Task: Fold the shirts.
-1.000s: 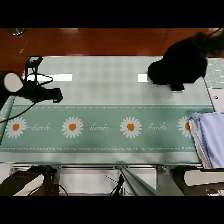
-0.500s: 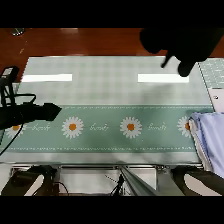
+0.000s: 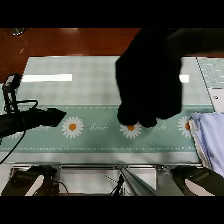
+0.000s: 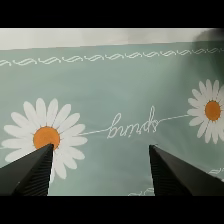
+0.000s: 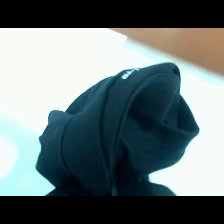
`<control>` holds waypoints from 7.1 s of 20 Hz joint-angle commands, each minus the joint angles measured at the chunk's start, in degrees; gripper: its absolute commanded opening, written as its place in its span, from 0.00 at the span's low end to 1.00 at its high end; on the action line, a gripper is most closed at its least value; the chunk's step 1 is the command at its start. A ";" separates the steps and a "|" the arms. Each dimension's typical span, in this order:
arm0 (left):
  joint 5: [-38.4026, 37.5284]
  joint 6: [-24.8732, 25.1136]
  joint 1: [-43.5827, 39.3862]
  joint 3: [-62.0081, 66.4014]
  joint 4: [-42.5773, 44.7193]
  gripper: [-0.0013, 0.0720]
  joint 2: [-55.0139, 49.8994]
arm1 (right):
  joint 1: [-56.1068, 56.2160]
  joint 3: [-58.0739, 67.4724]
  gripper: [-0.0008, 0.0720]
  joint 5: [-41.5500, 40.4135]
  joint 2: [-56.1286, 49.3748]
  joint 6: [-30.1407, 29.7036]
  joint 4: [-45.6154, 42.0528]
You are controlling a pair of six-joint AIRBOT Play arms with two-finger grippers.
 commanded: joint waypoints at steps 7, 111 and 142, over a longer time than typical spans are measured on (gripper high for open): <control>5.14 -0.04 -0.02 -2.32 -0.24 0.98 -1.09 | 17.22 -18.73 0.59 -24.22 -22.45 4.96 21.03; 12.92 11.30 25.09 11.67 -8.61 0.98 -29.73 | -29.44 -1.09 0.87 -2.67 -27.63 7.15 20.44; 5.90 22.91 29.81 -15.37 -19.52 0.05 -35.21 | -47.15 -48.24 0.87 -6.95 1.75 -3.19 19.87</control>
